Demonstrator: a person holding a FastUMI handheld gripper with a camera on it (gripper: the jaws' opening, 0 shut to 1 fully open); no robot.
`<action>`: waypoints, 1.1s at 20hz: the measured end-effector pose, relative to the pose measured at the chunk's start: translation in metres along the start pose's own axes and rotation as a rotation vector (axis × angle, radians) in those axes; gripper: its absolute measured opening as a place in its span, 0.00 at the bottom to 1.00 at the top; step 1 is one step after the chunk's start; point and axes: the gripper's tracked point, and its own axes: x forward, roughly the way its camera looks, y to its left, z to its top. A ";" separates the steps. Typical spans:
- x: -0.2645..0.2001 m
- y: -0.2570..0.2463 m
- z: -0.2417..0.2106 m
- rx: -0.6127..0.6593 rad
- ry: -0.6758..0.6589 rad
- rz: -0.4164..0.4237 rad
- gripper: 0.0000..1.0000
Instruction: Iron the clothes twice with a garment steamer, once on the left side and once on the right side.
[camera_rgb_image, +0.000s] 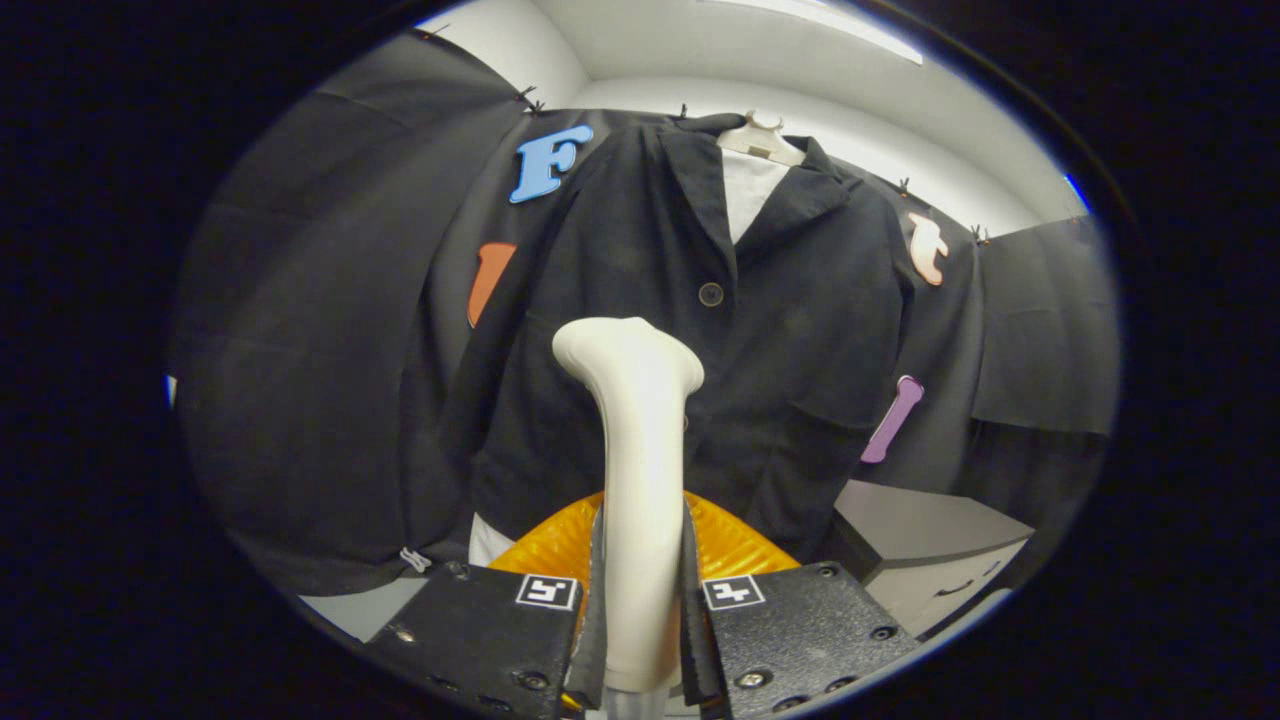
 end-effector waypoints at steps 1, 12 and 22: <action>-0.002 0.002 -0.009 -0.003 0.012 0.006 0.32; -0.010 0.009 -0.097 -0.049 0.178 0.064 0.32; -0.057 0.004 -0.150 -0.046 0.315 0.109 0.32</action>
